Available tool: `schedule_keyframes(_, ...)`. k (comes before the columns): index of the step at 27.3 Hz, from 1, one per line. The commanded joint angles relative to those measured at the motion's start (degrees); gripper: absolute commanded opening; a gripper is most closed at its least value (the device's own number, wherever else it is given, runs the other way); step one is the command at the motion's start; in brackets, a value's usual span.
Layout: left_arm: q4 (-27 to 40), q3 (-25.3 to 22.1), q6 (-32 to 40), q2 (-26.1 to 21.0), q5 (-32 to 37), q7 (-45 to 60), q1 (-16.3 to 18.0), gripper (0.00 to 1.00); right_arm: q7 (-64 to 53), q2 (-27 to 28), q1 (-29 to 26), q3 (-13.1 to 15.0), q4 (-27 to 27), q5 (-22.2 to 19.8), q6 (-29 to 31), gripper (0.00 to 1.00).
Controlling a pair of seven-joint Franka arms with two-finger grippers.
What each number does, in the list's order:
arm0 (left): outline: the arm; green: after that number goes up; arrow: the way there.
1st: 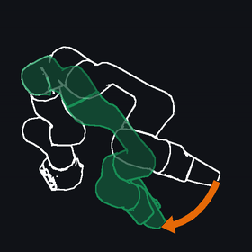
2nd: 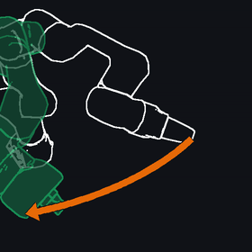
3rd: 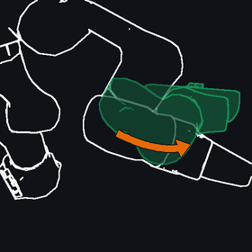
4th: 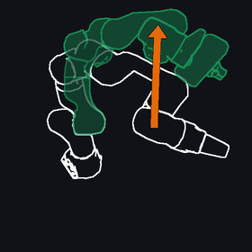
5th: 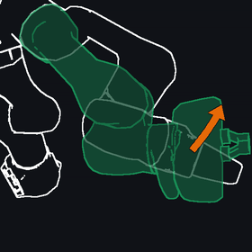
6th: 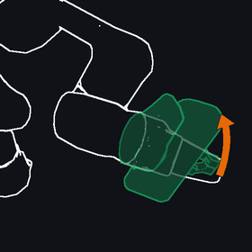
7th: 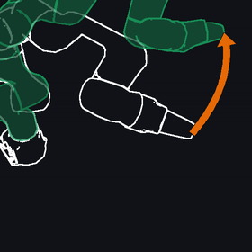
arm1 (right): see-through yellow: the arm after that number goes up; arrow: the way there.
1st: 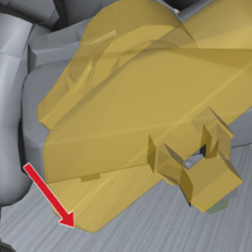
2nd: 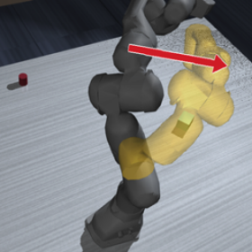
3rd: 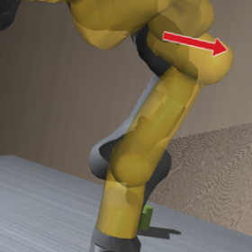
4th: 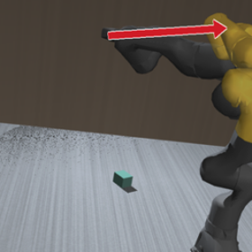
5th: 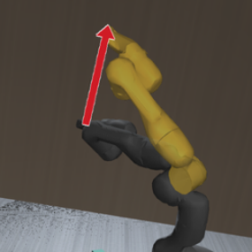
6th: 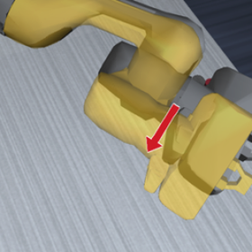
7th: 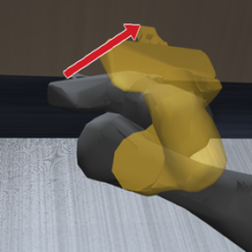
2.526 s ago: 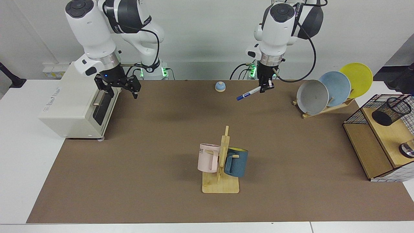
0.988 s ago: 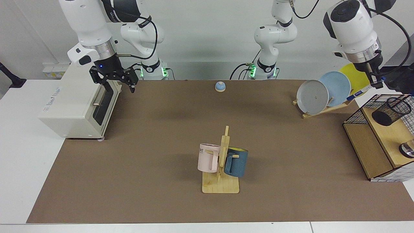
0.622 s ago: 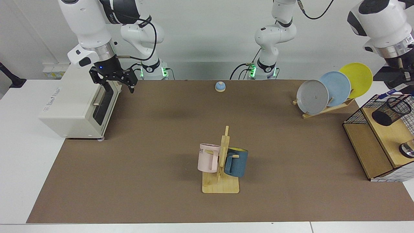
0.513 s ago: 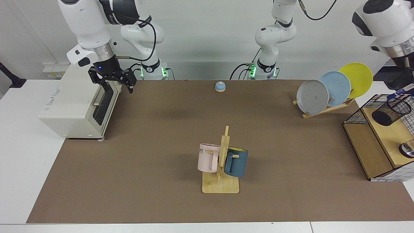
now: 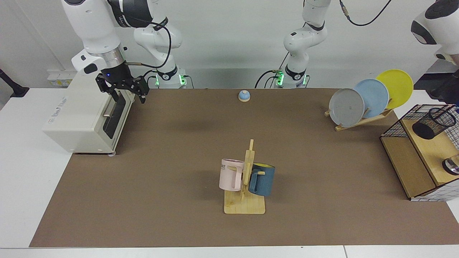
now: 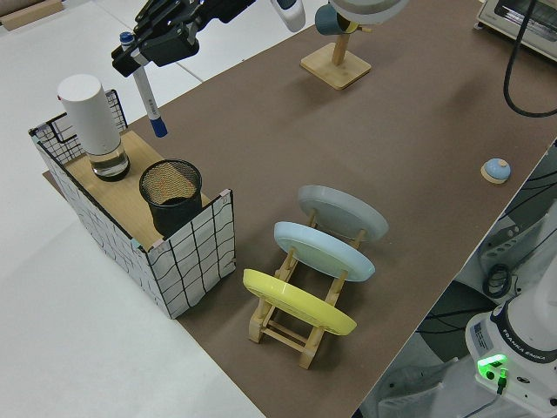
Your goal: Put markers into pen holder
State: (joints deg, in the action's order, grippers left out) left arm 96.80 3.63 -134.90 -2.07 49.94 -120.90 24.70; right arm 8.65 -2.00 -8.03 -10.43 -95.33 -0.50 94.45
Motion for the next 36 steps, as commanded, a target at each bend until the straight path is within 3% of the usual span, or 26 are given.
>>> schedule_keyframes(1,-0.91,0.67,-1.25,-1.45,-2.13,-1.36,1.32,0.00,-1.18,-1.51,-1.12,-0.65,-1.61,0.06,0.38,1.00)
schedule_keyframes(13,2.61,0.59,-5.11,-1.97,-2.22,-1.27,2.28,0.00,-1.18,-1.51,-1.12,-0.65,-1.61,0.06,0.38,1.00)
schedule_keyframes(36,4.72,0.59,-4.94,-3.47,-2.48,-0.57,2.46,0.00,-1.18,-1.51,-1.12,-0.65,-1.61,0.06,0.38,1.00)
